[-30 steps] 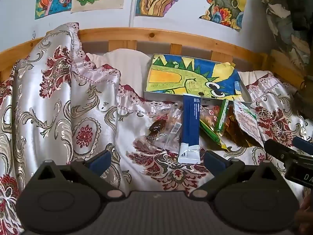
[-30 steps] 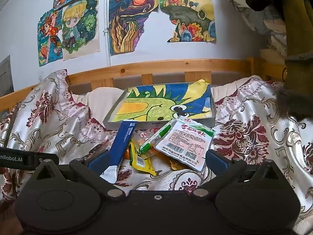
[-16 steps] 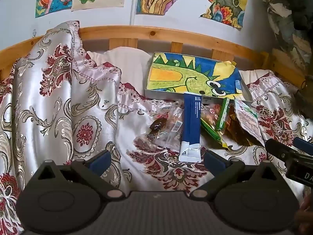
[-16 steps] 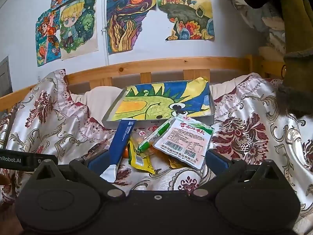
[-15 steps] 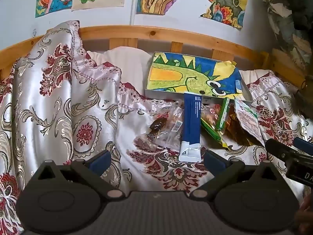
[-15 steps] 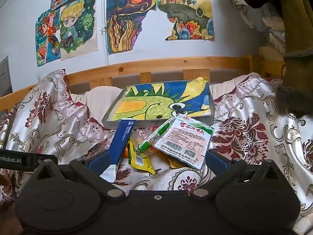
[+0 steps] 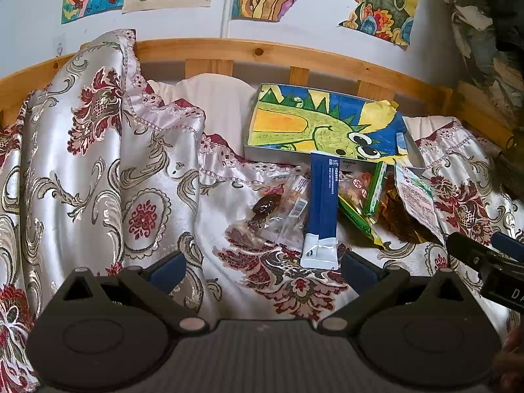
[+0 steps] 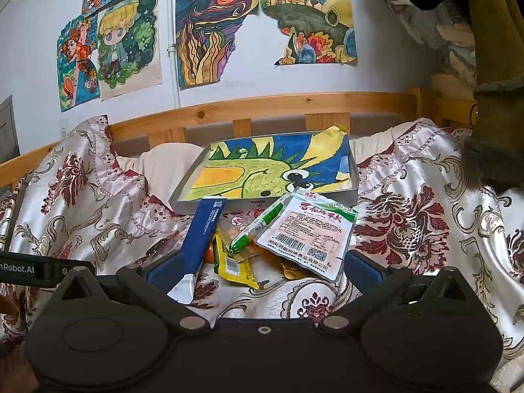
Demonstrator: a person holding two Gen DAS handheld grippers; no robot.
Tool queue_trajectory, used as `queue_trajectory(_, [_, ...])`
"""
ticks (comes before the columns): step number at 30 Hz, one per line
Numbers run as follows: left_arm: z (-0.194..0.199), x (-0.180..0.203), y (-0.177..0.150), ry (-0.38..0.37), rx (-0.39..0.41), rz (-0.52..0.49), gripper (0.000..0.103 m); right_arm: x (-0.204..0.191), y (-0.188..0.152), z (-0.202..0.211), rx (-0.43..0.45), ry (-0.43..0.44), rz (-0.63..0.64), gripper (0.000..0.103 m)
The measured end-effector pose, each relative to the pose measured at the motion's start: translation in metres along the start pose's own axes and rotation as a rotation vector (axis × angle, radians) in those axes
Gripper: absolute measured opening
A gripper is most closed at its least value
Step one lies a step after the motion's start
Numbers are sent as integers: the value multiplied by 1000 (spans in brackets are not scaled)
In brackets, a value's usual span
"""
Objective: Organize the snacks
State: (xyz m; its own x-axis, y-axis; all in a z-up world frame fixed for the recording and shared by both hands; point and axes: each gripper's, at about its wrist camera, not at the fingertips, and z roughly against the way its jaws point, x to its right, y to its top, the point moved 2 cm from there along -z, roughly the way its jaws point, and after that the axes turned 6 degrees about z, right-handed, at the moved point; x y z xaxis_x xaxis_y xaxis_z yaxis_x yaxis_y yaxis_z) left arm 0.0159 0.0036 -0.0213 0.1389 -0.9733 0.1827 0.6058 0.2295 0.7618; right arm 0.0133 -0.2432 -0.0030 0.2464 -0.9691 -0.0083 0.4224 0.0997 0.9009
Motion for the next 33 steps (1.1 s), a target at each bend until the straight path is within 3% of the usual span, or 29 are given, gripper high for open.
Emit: queue_trajectory(33, [0, 0, 1, 10, -10, 6, 103, 1, -3, -3, -20, -2, -4, 103])
